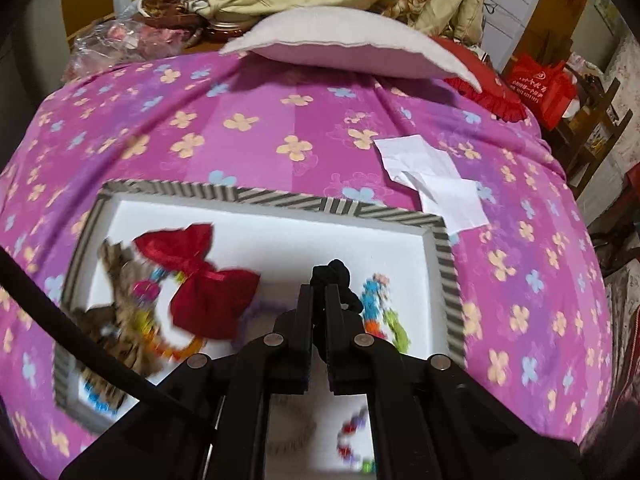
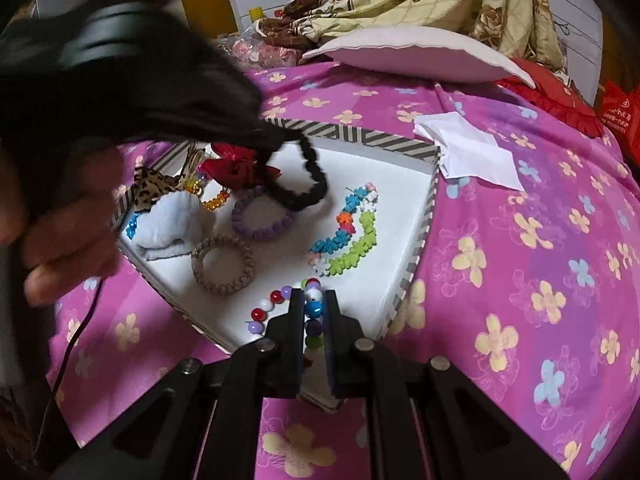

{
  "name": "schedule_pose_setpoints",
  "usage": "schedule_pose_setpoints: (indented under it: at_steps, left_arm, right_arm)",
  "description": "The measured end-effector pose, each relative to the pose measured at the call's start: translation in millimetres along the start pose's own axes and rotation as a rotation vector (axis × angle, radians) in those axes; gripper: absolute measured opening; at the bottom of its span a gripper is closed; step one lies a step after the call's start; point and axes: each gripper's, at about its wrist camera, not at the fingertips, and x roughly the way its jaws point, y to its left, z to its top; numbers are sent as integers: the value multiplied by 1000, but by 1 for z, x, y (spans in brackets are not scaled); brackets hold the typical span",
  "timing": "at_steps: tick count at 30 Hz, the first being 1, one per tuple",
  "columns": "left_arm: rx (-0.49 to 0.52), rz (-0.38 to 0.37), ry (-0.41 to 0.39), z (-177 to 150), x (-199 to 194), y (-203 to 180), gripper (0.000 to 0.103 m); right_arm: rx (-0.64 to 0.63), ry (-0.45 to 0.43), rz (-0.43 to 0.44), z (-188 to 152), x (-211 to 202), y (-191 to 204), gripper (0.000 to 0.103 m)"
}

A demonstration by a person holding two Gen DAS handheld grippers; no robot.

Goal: Organize jewelry
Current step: 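Carry both items into the striped box and open both tools to release them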

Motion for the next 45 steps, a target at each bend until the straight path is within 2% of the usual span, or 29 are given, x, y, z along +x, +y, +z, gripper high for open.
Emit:
schedule_pose_setpoints:
  at_steps: [6,15,18,22,24,26,32,39,45]
  left_arm:
    - [-12,44,35,9,29,7,26]
    - [-1,62,54,-1,39,10,26]
    - [-10,76,50,-2,41,13,26]
    - [-14,76,51,-6,40,17,37]
    - [-26,65,44,-8,35,19,45]
    - [-36,57,41,-9,30,21,49]
    - [-14,72,-8,-21,2,21,50]
    - [-4,127,-72,-46,-34,32,50]
    - [-34,165,-93,-71,-58,47,50]
  right_arm:
    - [-34,10,-15,-2,4,5,9]
    - [-42,27,-29,-8,10,7,9]
    - [-29,14,-30,-8,7,5,16]
    - [3,-7,-12,-8,-1,-1,27]
    - [10,-15,-15,-9,-5,-1,32]
    - [24,-29,-11,-10,-12,-1,36]
    - [51,-61,-17,-12,-31,-1,45]
    - [91,-82,-30,-17,-44,1,49]
    - [110,-85,-45,-16,-46,9,53]
